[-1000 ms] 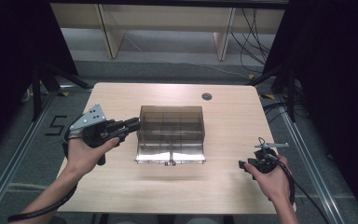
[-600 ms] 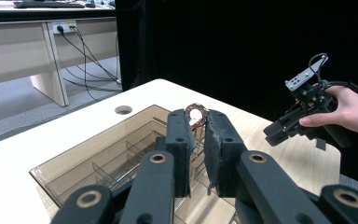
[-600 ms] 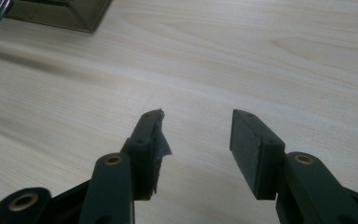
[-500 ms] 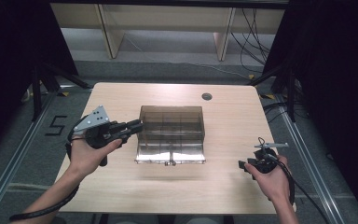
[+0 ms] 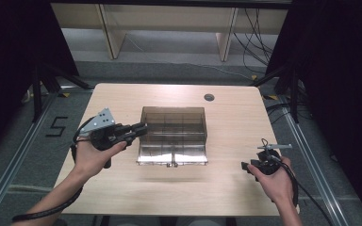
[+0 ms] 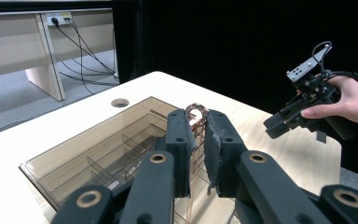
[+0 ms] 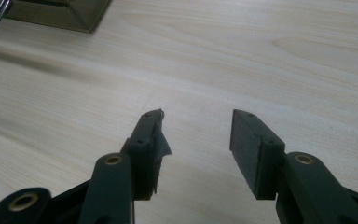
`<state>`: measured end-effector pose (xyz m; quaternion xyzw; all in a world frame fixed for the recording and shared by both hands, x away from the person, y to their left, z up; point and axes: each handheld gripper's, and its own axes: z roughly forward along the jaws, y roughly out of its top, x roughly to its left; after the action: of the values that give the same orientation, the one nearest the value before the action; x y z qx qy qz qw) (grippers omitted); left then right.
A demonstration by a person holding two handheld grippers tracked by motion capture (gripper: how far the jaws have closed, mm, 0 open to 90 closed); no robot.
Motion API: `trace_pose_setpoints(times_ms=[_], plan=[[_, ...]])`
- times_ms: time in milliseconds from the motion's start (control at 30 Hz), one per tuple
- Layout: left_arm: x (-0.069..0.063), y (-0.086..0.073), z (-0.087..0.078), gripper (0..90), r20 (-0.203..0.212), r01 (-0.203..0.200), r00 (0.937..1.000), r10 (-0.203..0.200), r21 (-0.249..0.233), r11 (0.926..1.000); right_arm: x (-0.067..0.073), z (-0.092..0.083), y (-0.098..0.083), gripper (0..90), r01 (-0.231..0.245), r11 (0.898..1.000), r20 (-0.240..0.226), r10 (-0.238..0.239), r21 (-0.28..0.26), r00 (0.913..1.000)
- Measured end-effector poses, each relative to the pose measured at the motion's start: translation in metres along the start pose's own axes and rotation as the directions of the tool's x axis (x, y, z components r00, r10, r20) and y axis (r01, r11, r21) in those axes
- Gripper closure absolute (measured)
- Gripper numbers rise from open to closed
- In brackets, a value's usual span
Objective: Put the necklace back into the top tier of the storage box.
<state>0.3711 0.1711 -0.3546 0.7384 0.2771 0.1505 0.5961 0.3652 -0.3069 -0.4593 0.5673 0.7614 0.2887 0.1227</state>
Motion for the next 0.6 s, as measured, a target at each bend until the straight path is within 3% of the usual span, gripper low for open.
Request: trace_pose_setpoints(times_ms=[600], plan=[[0.003, -0.008, 0.011, 79.8, 0.007, -0.016, 0.9999, 0.015, 0.051, 0.9986, 0.000, 0.001, 0.000, 54.3, 0.001, 1.000, -0.009, -0.001, -0.002, 1.0000]])
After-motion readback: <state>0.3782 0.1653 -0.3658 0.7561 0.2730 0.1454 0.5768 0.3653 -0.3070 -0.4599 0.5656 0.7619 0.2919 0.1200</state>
